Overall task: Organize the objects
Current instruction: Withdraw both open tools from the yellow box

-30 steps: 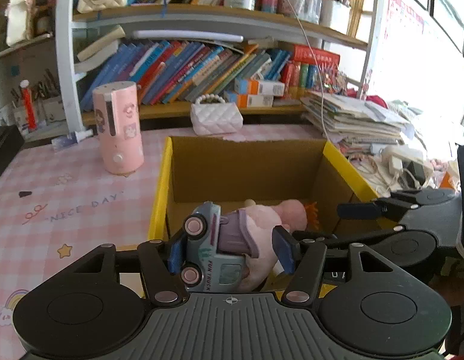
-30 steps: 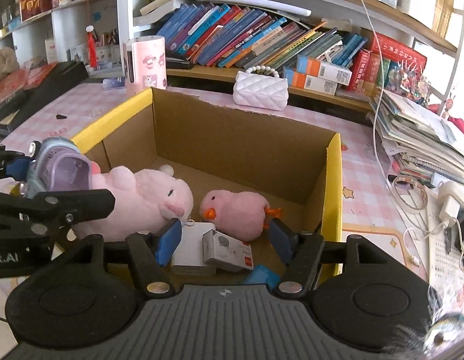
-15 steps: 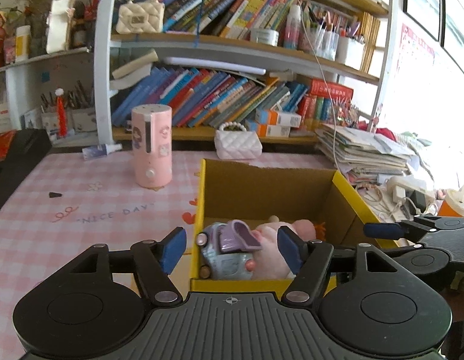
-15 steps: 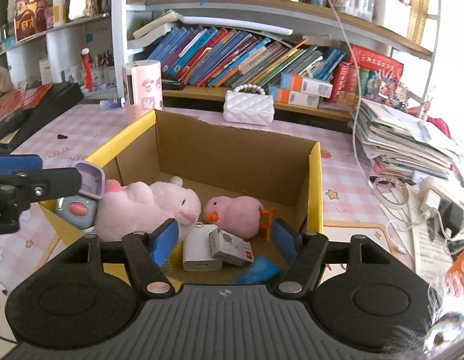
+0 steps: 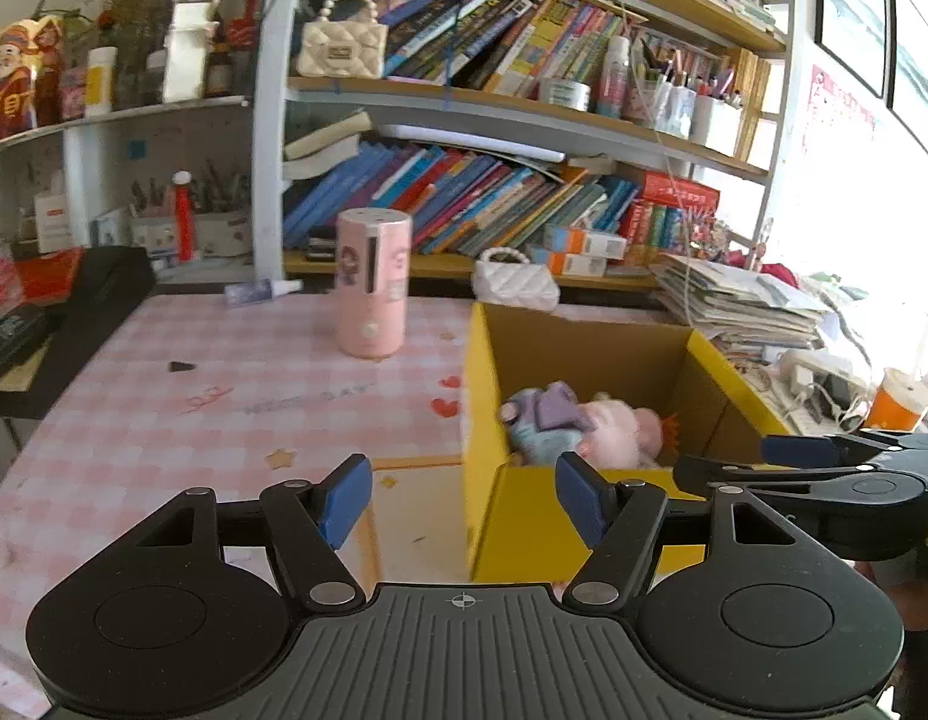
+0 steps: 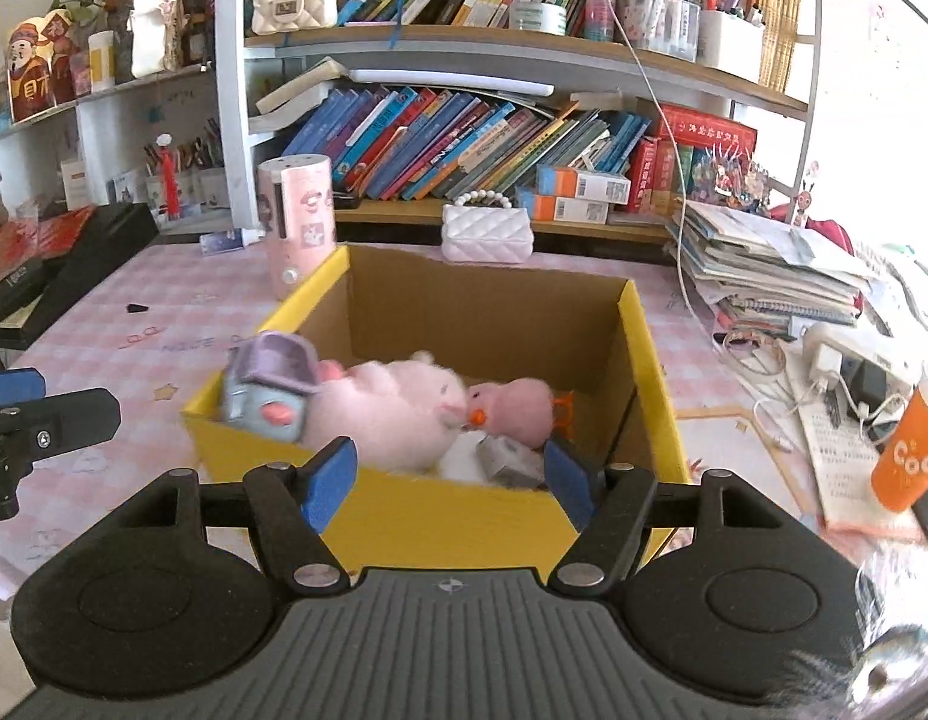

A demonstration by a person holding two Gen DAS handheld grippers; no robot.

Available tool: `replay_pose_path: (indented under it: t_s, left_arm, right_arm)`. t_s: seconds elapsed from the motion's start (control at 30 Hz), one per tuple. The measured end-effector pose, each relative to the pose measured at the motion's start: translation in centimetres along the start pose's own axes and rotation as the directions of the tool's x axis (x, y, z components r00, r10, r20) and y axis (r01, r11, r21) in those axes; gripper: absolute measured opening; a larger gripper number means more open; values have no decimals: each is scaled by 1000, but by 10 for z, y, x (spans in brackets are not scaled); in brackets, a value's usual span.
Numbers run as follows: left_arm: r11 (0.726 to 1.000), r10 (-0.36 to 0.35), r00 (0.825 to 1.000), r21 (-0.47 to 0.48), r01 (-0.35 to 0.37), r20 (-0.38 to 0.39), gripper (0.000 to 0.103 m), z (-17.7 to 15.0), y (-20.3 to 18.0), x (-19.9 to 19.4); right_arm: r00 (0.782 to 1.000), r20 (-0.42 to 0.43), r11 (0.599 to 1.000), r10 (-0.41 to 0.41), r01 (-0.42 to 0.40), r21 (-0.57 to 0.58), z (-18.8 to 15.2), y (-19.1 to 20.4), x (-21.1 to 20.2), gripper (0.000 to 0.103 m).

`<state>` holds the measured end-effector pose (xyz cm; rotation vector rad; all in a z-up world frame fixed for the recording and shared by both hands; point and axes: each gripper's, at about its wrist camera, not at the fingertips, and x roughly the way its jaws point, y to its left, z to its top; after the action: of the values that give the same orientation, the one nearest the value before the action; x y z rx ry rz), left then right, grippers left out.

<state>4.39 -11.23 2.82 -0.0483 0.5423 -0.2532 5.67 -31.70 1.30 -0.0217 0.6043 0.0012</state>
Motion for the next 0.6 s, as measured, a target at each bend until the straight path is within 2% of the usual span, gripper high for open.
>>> replay_pose_path:
  t_s: [0.3,0.4,0.6]
  left_arm:
    - [998,59,997,-4,-60,-48,70,-21,30,-29]
    - [997,74,994,0,-74,-75,74,-30,37,-35]
    - [994,109,988,10,-108,-108,79,-46,48,-47]
  right_arm:
    - [999,-33,999,1,1,52,-18,43,-26,69]
    - [1000,-28,999,-2,4,52,-25,56,-34,70]
    - [999,-34,999,-11,13,44,-40,84,-47,77]
